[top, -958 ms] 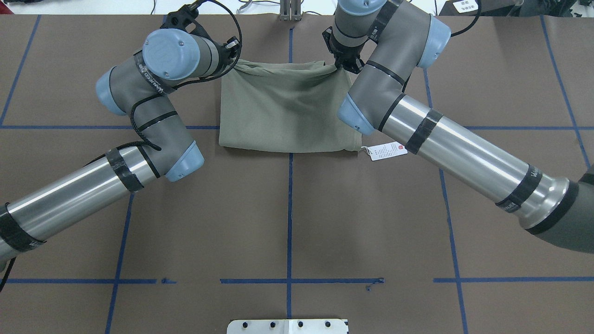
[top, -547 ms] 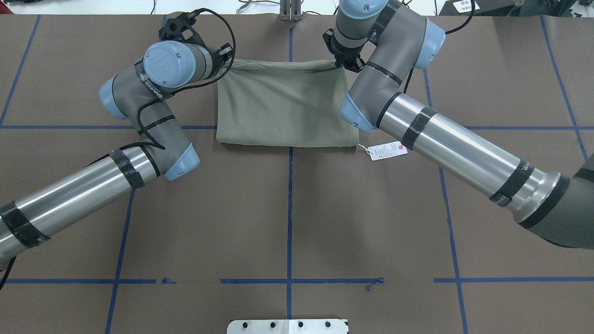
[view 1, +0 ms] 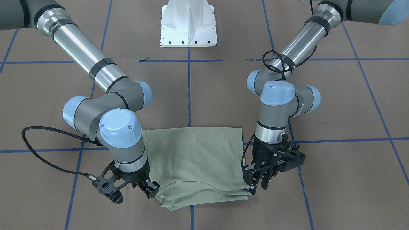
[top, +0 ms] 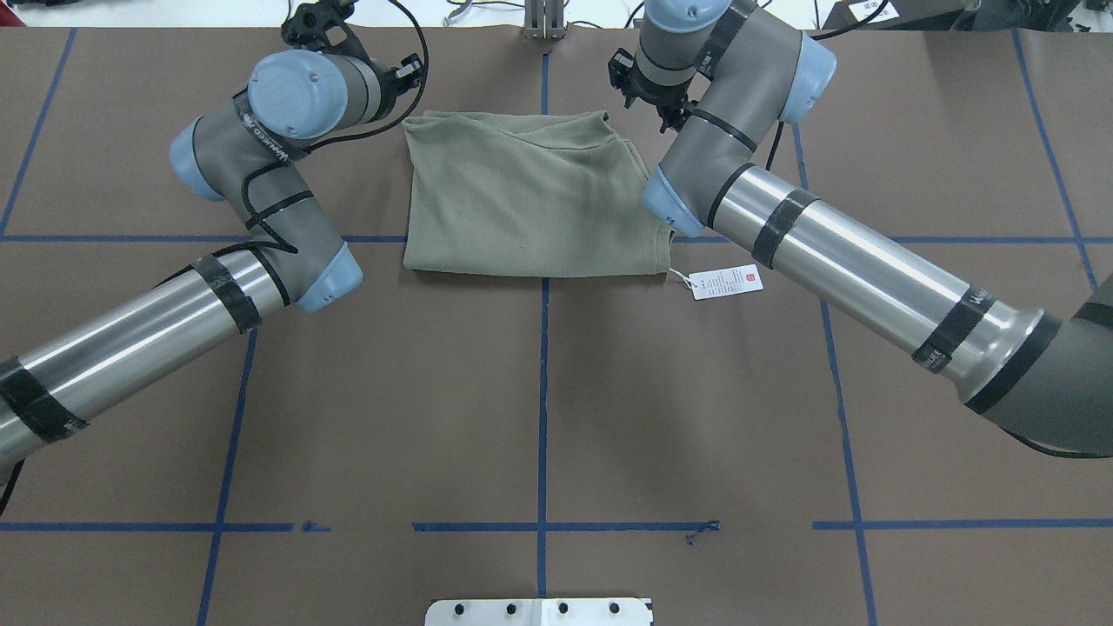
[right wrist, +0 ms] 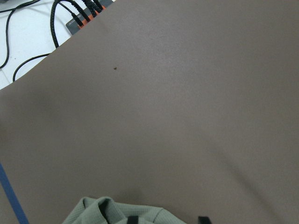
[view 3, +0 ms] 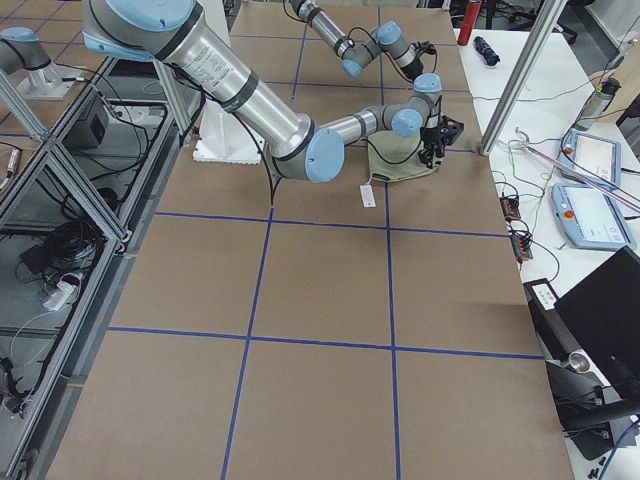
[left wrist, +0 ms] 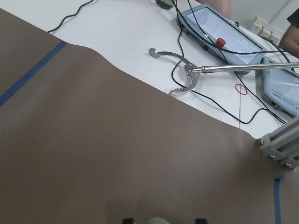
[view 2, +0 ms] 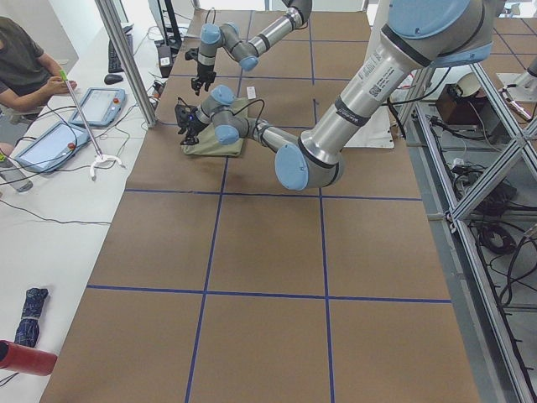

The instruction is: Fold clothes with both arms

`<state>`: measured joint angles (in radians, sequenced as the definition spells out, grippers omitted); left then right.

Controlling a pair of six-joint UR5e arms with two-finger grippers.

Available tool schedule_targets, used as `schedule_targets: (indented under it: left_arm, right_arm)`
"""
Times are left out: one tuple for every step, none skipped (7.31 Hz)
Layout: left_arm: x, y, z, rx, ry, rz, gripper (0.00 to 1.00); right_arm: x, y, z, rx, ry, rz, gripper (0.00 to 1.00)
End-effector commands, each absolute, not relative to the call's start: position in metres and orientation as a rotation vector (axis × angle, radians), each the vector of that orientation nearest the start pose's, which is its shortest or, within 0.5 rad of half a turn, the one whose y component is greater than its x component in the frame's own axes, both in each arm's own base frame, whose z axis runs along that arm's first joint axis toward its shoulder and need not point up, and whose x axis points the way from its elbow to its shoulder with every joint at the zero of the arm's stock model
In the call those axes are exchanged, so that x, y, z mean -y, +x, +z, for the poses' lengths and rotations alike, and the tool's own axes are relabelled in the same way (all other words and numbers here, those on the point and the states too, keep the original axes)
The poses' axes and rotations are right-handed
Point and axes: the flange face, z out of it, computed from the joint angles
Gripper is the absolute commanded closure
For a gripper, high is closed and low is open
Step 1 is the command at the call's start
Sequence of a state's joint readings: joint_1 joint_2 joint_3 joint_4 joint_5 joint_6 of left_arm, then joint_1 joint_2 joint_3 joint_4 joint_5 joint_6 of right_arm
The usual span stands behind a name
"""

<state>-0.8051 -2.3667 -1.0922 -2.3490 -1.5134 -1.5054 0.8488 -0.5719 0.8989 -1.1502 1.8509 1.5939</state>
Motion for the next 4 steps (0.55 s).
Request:
schedule_targets:
  left_arm:
    - [0.698,0.426,0.287,-1.016,0.504,-0.605,0.43]
    - [0.697,0.397,0.282,-1.039,0.485,-0.478,0.43]
    - [0.674,0.356,0.308,-1.069,0.446,-0.338,0.43]
    - [0.655,0.301,0.331,-1.058,0.439,-0.188,0.43]
  right_arm:
    - [0.741,-0.449,0.279,0.821,0.049,0.666,0.00]
    - [0.732,-0.403,0.312,0.844,0.042,0.599,0.00]
    - [0.720,-0.355,0.352,0.855,0.034,0.522,0.00]
    - [0.708,-0.302,0.395,0.852,0.048,0.458,0.00]
